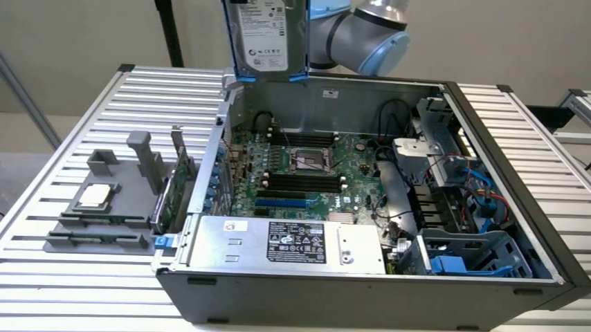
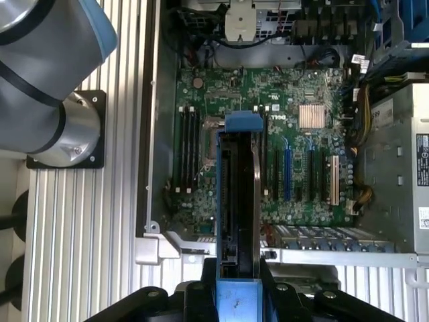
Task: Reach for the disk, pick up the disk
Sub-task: 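Pick up the disk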
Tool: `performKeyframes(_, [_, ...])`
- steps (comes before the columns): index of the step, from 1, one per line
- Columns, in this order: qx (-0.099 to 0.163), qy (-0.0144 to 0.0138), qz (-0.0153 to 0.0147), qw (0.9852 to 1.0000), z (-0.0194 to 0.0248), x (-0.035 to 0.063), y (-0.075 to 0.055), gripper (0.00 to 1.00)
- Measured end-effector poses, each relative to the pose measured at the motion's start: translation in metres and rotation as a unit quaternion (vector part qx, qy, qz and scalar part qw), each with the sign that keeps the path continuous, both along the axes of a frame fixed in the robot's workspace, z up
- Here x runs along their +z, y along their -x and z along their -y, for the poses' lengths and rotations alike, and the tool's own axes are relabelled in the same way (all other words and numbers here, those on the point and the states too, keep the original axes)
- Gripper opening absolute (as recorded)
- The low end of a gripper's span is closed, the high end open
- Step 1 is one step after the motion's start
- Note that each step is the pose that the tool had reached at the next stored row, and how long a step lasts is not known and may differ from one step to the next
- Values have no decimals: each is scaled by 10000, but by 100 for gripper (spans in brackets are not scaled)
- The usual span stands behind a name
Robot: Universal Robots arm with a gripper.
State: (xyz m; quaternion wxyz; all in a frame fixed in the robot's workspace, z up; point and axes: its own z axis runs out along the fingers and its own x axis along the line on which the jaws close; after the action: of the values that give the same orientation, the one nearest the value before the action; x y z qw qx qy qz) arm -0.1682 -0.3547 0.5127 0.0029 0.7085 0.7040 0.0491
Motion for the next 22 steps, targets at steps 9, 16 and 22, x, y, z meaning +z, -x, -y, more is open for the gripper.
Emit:
performKeyframes(9, [-17,24,0,10000,11,2,-249,33])
performKeyframes(16, [-52,26,-1,10000,47,-12,-396,33])
performKeyframes(22, [-52,54,0,10000,49,-14,-668,33])
